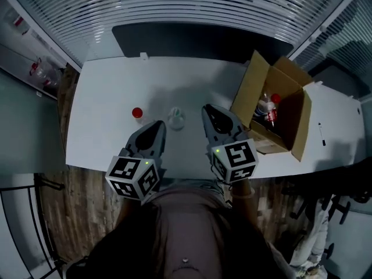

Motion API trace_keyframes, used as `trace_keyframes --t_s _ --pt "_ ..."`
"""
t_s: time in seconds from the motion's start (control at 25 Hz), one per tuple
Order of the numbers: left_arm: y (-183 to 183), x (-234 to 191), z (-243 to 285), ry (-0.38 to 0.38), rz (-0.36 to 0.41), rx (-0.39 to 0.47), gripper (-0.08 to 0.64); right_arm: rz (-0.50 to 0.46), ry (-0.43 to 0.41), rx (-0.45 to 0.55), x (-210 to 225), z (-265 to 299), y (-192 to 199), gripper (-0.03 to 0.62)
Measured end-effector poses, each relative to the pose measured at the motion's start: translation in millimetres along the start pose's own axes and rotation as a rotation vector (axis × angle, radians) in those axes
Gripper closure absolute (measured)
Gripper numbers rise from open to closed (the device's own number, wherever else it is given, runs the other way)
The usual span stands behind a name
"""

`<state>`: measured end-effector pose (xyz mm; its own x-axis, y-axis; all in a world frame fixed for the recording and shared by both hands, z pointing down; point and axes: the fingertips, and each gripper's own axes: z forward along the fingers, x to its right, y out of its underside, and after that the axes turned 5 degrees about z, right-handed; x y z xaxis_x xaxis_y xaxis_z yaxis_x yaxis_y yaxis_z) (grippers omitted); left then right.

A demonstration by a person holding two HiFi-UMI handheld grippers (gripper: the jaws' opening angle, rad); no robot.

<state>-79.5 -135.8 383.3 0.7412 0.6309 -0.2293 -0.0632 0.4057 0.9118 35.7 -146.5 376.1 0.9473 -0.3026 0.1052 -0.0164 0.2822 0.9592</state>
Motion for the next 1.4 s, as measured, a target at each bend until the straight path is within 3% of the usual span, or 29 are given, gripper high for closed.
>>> trace_keyframes --t_s 0.36,0.64,1.4 --pt "-6.0 38.2 28.6 0.092 0.040 -0.008 0.551 0.012 0.107 0.019 39.4 -36.4 -1.8 0.551" --pt "-8.6 56.5 43.2 0.121 0.089 -0.013 0.552 0.036 0.154 0.039 55.5 -54.4 -2.8 0.551" --pt "-8.1 103.9 71.3 0.199 0.073 -0.023 0.551 0.014 0.284 0.058 115.9 -104.1 -10.2 0.551"
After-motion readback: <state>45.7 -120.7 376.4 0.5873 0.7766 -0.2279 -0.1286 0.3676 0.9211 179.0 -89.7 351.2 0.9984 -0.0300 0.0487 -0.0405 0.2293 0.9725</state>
